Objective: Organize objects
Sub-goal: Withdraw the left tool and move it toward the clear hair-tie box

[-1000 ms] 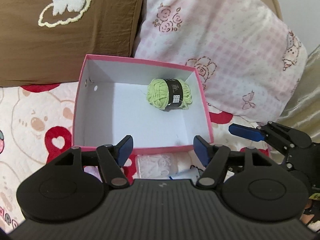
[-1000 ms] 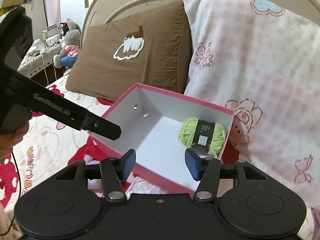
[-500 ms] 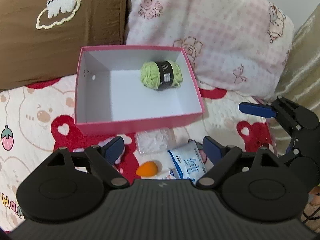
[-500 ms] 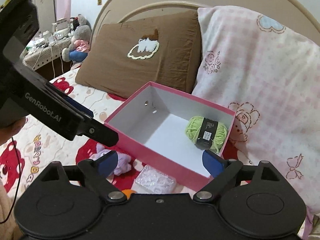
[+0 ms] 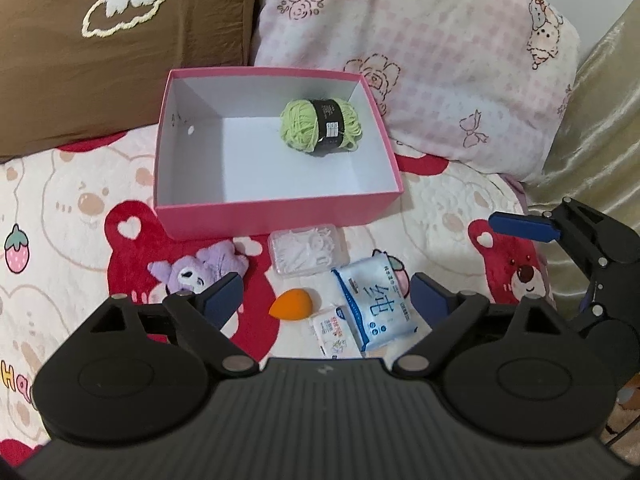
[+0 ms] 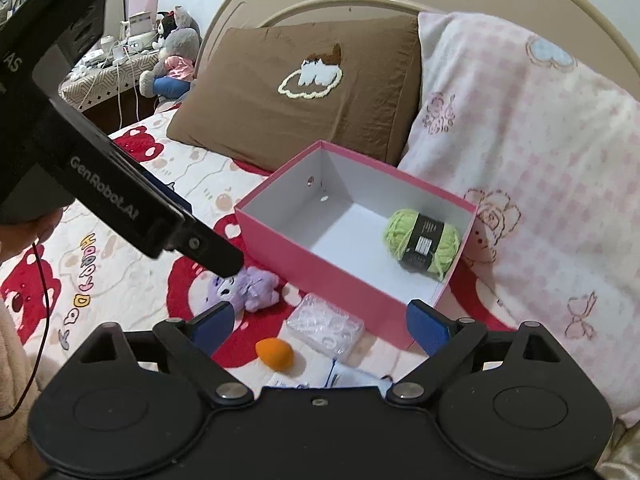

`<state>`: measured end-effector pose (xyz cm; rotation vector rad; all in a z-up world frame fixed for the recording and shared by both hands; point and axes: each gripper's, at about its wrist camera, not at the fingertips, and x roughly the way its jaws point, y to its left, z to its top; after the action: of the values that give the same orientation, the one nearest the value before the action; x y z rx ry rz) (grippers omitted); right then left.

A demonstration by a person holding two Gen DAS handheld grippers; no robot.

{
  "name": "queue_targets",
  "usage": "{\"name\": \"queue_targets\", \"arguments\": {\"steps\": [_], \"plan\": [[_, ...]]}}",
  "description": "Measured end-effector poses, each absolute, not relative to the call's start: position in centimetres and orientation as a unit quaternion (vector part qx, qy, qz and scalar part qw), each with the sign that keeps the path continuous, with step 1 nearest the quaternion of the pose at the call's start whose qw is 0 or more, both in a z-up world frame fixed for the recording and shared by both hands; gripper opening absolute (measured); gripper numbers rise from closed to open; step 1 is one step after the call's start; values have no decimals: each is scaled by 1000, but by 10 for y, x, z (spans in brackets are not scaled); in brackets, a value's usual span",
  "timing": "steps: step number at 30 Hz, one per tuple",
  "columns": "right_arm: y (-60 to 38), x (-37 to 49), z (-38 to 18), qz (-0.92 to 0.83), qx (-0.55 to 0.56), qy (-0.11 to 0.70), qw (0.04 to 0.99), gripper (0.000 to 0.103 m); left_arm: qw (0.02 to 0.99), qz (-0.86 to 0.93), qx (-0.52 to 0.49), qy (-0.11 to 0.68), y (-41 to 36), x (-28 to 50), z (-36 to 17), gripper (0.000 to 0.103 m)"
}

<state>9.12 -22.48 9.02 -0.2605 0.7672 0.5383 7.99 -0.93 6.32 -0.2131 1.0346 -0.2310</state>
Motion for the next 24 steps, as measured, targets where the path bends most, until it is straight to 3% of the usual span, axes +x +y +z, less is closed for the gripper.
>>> {"name": "queue_targets", "arguments": {"steps": [24], "plan": [[-227,88,41,215,-123,407,879,95,850,-97,-117,504,-9,69,-14,91]]}}
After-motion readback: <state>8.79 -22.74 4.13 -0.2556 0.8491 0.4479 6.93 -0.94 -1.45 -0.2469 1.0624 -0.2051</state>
